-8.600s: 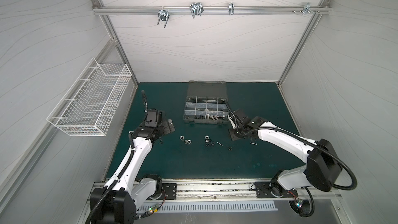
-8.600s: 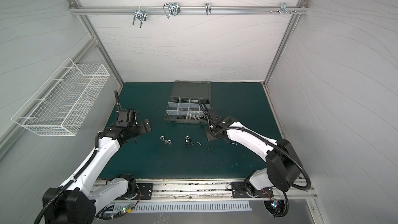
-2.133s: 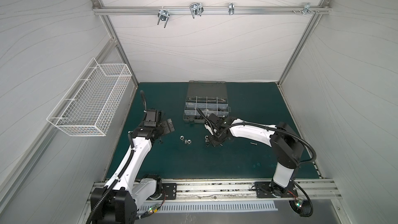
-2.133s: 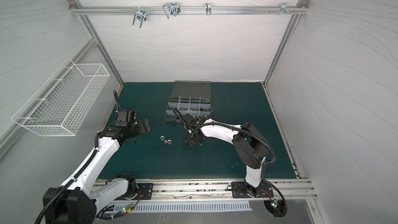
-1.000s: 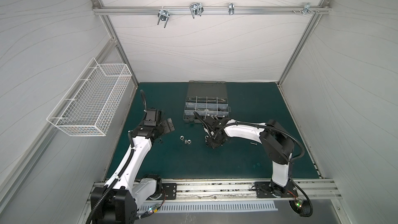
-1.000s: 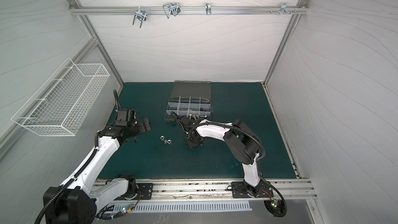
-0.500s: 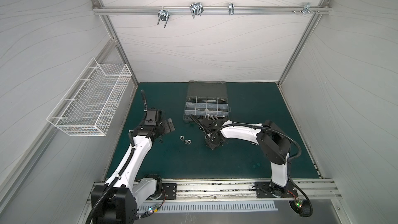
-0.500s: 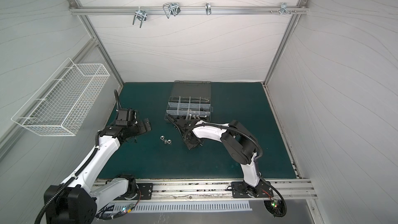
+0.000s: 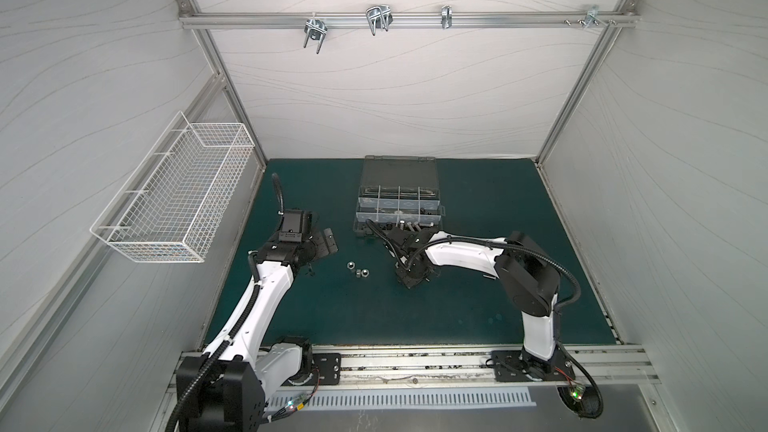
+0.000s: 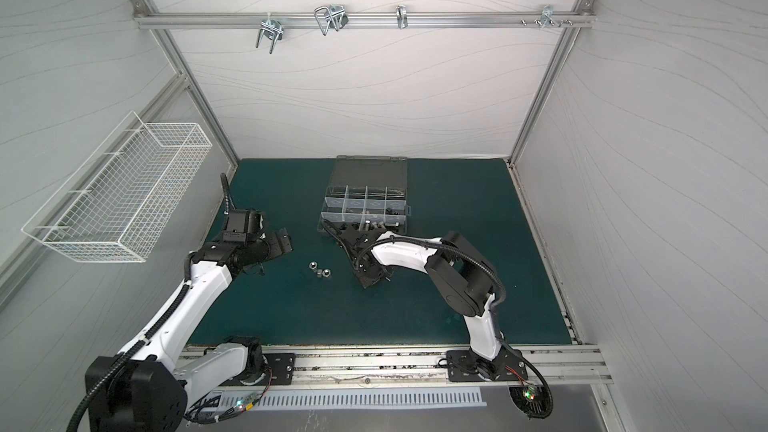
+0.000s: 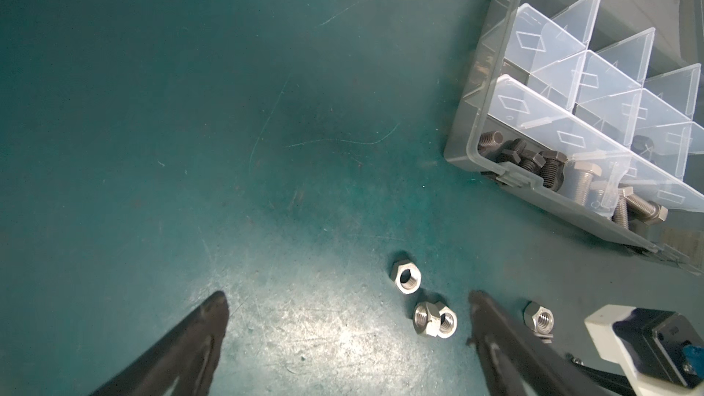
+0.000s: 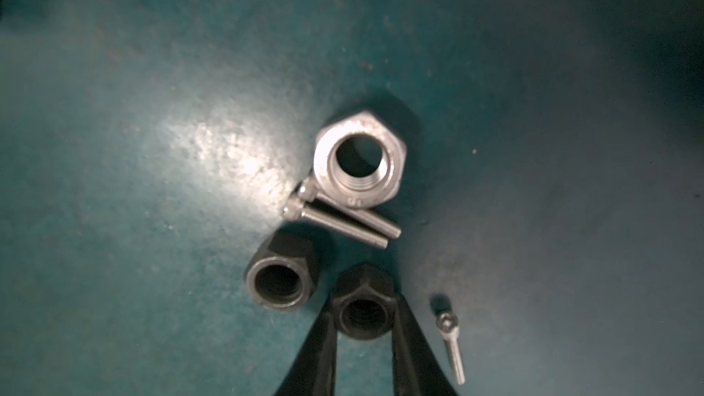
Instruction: Sort the screws and nuts into containers
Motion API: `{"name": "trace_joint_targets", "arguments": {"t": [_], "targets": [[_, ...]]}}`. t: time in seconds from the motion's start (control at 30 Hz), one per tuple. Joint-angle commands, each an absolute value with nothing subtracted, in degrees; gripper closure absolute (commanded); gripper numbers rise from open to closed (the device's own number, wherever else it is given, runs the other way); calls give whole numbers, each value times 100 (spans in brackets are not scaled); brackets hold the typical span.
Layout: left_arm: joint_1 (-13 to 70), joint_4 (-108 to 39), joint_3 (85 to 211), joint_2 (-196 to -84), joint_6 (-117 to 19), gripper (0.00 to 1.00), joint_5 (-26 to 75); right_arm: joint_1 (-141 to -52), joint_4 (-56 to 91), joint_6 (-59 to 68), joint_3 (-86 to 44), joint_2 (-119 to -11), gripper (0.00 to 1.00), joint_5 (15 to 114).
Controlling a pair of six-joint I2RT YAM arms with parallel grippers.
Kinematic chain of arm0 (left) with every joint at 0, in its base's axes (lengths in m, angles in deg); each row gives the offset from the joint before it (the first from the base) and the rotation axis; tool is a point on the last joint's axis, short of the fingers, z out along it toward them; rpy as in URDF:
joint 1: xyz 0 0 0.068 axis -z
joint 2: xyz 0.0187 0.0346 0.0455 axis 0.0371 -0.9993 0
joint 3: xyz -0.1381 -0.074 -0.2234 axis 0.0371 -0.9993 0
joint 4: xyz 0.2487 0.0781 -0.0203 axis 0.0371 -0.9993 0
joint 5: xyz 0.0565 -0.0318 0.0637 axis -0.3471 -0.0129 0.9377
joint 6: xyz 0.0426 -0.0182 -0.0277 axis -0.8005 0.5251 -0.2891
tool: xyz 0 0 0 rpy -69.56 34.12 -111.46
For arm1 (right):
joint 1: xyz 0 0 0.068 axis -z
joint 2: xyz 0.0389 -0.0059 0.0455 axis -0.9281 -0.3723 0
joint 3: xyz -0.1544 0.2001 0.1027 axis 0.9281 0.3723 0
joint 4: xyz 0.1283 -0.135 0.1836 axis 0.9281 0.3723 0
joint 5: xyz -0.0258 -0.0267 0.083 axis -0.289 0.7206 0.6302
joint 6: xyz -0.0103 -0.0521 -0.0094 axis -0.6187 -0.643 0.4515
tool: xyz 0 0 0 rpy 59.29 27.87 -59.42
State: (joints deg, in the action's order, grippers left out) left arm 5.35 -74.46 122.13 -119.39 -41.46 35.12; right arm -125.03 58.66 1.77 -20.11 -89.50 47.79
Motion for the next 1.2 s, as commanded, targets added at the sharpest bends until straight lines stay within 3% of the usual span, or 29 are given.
{"name": "trace_joint_targets", "arguments": {"t": [0.0, 0.37, 0.6, 1.17], "targets": [[494, -7460, 12455, -11956, -4077, 1, 3490, -12362, 5631, 179, -1711, -9343, 80, 4842], [477, -7459, 12460, -11947, -4068, 1, 3472, -12308, 5726, 212, -1600, -8987, 84, 4864], [475, -7471, 12451, -11921, -4068, 1, 3507, -12299, 5635, 197, -1616, -9065, 69, 4869], [467, -7475, 12460, -11991, -4059, 1, 3485, -12281, 5700, 130, -1895, -9293, 65, 4315]]}}
